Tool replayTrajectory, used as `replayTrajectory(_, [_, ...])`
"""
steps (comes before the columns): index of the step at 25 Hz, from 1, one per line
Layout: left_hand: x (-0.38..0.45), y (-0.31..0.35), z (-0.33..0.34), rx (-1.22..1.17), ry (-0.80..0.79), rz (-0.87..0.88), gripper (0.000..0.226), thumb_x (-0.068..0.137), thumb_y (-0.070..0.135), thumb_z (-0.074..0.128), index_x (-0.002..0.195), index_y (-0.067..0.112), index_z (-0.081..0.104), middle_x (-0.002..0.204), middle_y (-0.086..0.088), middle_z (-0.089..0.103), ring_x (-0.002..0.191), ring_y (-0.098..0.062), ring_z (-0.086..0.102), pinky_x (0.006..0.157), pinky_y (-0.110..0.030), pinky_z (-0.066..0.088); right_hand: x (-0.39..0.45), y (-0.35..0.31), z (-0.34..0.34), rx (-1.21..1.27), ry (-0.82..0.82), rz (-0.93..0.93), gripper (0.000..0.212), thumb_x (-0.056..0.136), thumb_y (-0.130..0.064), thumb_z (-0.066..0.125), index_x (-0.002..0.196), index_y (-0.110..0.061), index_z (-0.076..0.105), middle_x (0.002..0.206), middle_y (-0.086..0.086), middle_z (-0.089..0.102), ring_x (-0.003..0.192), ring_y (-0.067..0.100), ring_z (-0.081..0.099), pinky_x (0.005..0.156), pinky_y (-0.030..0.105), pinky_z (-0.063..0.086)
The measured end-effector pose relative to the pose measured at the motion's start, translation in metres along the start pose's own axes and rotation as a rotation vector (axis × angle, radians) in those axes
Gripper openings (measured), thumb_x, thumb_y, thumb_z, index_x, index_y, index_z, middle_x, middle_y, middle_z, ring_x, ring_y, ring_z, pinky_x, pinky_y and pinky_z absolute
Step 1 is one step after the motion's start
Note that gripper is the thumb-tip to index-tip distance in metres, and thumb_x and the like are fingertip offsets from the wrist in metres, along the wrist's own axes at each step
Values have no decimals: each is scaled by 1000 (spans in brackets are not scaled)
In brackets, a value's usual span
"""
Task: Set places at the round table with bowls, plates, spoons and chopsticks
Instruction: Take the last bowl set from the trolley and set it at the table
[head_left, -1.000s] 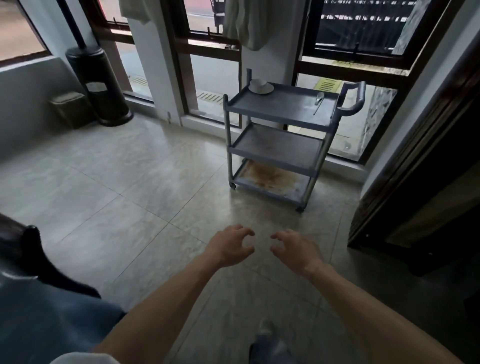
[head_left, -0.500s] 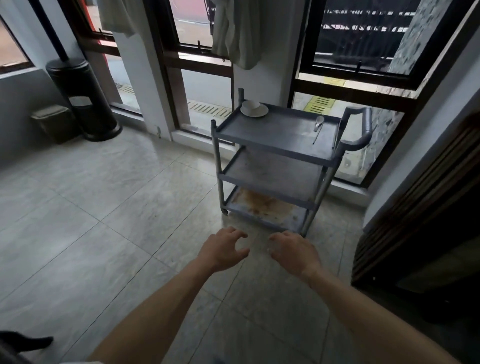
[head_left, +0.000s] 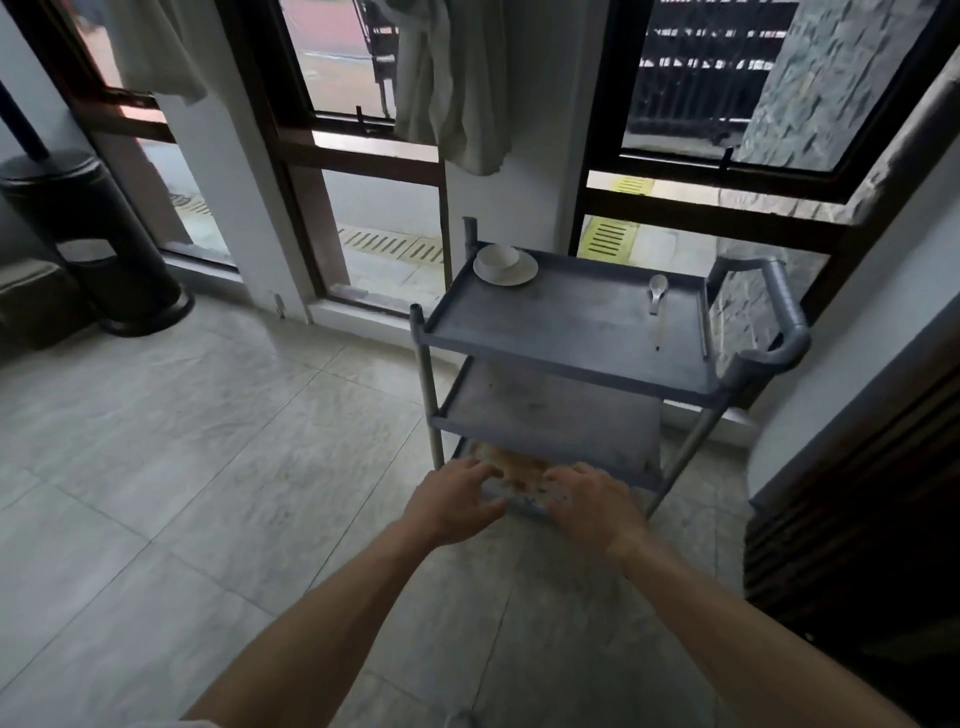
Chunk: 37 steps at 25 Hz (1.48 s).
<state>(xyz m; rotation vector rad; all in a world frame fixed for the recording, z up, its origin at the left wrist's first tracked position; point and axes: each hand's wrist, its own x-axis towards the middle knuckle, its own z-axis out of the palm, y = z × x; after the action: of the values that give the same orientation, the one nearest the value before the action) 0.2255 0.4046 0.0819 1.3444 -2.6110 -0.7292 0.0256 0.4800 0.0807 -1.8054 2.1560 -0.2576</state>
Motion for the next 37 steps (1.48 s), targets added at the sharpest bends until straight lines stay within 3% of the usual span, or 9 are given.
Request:
replayTrajectory(3, [48,-30,-21,5,2,7,49,81,52,55,124,28,60,124,1,61,106,-21,60,87,-38,51,50,-10,-3,10,22,29,37,84,-43,53,117,-29,60,123,-1,61,111,26,58,92,38,47])
replayTrajectory(9, [135,-64,-40,8,-27,37,54,81,54,54,128,29,57,129,2,59,109,-18,60,91,-37,51,135,-7,-8,38,41,55,43,90,-43,55,129,-24,56,125,3,60,110,26,59,94,39,47])
replayTrajectory(19, [314,-77,-54,14,-51,18,51,85,52,56,131,30,55,136,3,55,120,-19,54,99,-39,47,303,59,-38,33,0,65,39,93,-40,50,128,-24,57,128,2,59,109,25,58,88,36,50])
replayTrajectory(27, [452,-82,-60,-22,-103,-86,49,87,53,51,131,35,52,135,6,54,122,-18,52,98,-37,44,429,123,-72,66,-80,99,45,96,-46,47,138,-30,46,138,-3,53,115,22,57,92,35,47])
replayTrajectory(37, [542,-148,-74,-78,-41,-278,47,89,46,55,132,24,56,136,0,56,120,-21,56,98,-37,48,547,131,-70,166,-46,134,43,93,-42,51,133,-26,51,130,0,58,115,22,57,90,34,47])
